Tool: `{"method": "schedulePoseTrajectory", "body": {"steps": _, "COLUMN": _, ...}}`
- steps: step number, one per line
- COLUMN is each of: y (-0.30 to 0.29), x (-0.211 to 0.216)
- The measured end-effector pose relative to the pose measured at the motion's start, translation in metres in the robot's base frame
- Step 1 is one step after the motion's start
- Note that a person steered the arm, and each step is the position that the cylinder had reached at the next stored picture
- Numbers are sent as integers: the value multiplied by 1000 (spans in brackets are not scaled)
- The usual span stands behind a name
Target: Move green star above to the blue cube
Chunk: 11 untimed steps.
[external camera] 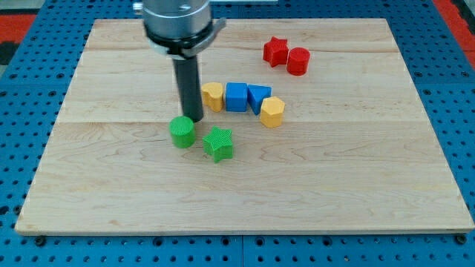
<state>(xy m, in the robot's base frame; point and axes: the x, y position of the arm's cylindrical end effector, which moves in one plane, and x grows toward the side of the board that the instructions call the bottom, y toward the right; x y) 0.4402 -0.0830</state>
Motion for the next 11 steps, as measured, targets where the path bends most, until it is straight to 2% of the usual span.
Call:
{"method": "schedulePoseTrajectory", "body": {"steps": 1, "y": 3, "x": 16}}
{"method": "schedulePoseTrajectory", "body": {"steps": 2, "y": -47, "x": -5}}
{"method": "schedulePoseTrajectory", "body": {"steps": 4, "y": -58, "x": 53}}
{"method": "schedulePoseTrajectory", "body": {"steps": 5, "y": -35, "x": 60}}
{"method": "schedulePoseTrajectory", "body": {"steps": 6, "y": 14, "x": 60}}
{"method": "schedulePoseTrajectory", "body": {"steps": 7, "y": -28, "x": 39}}
{"method": "schedulePoseTrajectory", "body": {"steps": 8, "y": -13, "x": 23}}
{"method": "schedulePoseTrajectory", "body": {"steps": 10, "y": 14, "x": 20}}
{"method": "schedulePoseTrajectory", "body": {"steps": 11, "y": 93, "x": 19}}
